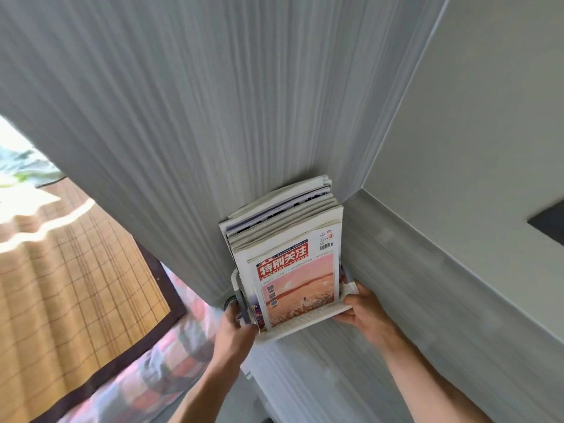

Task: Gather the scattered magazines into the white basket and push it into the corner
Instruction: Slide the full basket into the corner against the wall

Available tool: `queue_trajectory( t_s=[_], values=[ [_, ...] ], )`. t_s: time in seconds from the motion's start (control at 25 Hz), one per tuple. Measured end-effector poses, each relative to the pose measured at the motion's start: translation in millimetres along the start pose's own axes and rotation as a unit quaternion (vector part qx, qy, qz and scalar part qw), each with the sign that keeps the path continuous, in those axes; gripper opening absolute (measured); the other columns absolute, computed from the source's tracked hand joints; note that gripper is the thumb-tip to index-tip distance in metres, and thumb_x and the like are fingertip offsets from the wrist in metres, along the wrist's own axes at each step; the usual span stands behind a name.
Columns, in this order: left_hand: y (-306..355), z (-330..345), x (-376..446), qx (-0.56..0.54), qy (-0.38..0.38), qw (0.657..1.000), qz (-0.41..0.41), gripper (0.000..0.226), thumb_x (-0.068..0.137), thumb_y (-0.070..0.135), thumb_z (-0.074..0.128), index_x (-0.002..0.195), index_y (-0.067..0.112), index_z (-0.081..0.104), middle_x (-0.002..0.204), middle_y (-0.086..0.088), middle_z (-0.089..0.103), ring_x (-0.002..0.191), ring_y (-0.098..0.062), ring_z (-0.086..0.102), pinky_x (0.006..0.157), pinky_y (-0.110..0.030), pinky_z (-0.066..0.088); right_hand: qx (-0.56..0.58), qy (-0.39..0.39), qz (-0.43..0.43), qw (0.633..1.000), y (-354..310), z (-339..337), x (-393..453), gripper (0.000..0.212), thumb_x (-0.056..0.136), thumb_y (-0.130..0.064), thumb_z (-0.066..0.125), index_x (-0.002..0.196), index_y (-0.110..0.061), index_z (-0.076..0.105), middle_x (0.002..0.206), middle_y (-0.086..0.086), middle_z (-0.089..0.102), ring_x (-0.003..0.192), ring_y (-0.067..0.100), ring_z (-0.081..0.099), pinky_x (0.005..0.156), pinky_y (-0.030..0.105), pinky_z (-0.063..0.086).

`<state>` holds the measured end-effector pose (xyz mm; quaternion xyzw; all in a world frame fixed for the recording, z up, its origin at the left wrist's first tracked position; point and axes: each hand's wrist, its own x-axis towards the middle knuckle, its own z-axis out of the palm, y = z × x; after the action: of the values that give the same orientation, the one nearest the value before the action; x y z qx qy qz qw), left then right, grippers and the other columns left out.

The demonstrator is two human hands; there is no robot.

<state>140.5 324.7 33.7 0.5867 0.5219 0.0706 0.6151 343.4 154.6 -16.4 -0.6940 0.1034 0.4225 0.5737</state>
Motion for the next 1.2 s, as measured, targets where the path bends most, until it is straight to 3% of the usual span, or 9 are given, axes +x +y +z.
queue_trajectory(
  t_s=[0.12,0.24,0.44,0.56,0.68,0.76,0.88,1.0,1.2],
  values=[
    [54.7,-27.4,-4.0,0.027,0.127,0.979,0.156,0.065,0.07,0.019,0.076,0.125,0.035,0.047,0.121,0.003,0.058,0.11,-0.016,0.055,0.096,-0.037,0.046,0.037,0.043,-0.001,0.998,-3.6,12.3,-9.1,0.017,0.094,-0.01,0.055,0.108,-0.018,0.059,0.094,0.012,0.076,0.085,0.031,0.074,0.069,0.041,0.061],
    [95.7,-24.5,-15.9,0.12,0.155,0.936,0.292,0.069,0.072,0.022,0.078,0.127,0.039,0.041,0.125,0.008,0.059,0.113,-0.011,0.054,0.095,-0.032,0.044,0.1,0.073,0.05,0.991,17.6,48.8,-34.1,0.017,0.09,-0.025,0.067,0.104,-0.02,0.059,0.103,0.016,0.068,0.091,0.034,0.07,0.058,0.036,0.059],
    [89.4,3.0,-5.4,-0.027,0.094,0.978,0.186,0.082,0.06,0.017,0.089,0.121,0.041,0.04,0.115,0.013,0.064,0.107,-0.009,0.062,0.087,-0.026,0.047,0.173,0.004,0.072,0.982,40.9,109.0,-58.9,0.042,0.089,-0.006,0.059,0.126,-0.023,0.048,0.113,0.019,0.067,0.098,0.037,0.069,0.058,0.04,0.061],
    [70.0,4.0,7.8,-0.036,0.057,0.987,0.143,0.075,0.054,0.017,0.092,0.109,0.043,0.049,0.097,0.022,0.07,0.09,0.008,0.066,0.067,-0.007,0.049,0.167,0.005,0.054,0.984,37.3,113.7,-55.3,0.044,0.088,0.001,0.049,0.124,-0.025,0.052,0.11,0.013,0.071,0.098,0.032,0.07,0.057,0.038,0.06],
    [80.6,9.9,24.4,-0.033,0.009,0.987,0.156,0.062,0.052,0.007,0.092,0.096,0.036,0.058,0.09,0.012,0.076,0.074,0.003,0.071,0.054,-0.011,0.052,0.151,0.006,0.045,0.987,39.4,109.4,-54.9,0.043,0.085,0.006,0.047,0.116,-0.021,0.058,0.104,0.013,0.073,0.093,0.029,0.072,0.058,0.037,0.06],
    [77.5,6.5,21.3,-0.057,0.02,0.982,0.18,0.058,0.054,0.008,0.091,0.095,0.037,0.062,0.09,0.007,0.077,0.075,-0.001,0.073,0.055,-0.013,0.054,0.119,0.003,0.029,0.992,43.2,105.4,-57.8,0.036,0.084,0.004,0.051,0.109,-0.02,0.062,0.097,0.011,0.076,0.086,0.026,0.074,0.06,0.037,0.06],
    [54.6,-8.8,5.5,-0.063,0.042,0.972,0.223,0.063,0.055,0.018,0.091,0.102,0.047,0.06,0.095,0.017,0.076,0.083,-0.001,0.073,0.061,-0.015,0.056,0.05,-0.047,0.001,0.998,35.5,110.3,-54.4,0.025,0.086,-0.004,0.053,0.102,-0.019,0.066,0.091,0.005,0.078,0.081,0.02,0.075,0.062,0.037,0.061],
    [54.7,-23.4,7.1,-0.036,0.069,0.971,0.228,0.064,0.056,0.027,0.091,0.107,0.045,0.057,0.097,0.016,0.076,0.089,-0.006,0.073,0.072,-0.033,0.06,0.015,-0.027,-0.009,0.999,22.8,125.9,-49.4,0.02,0.093,-0.01,0.05,0.099,-0.022,0.065,0.088,0.001,0.078,0.082,0.021,0.075,0.058,0.038,0.062],
    [52.4,-28.6,5.0,0.139,0.133,0.96,0.202,0.083,0.051,0.041,0.085,0.12,0.035,0.041,0.11,0.01,0.065,0.098,-0.015,0.063,0.08,-0.032,0.049,0.028,0.02,-0.006,0.999,20.2,129.8,-50.2,0.016,0.096,-0.014,0.049,0.099,-0.021,0.063,0.087,0.004,0.077,0.079,0.024,0.075,0.053,0.036,0.06]
  ],
)
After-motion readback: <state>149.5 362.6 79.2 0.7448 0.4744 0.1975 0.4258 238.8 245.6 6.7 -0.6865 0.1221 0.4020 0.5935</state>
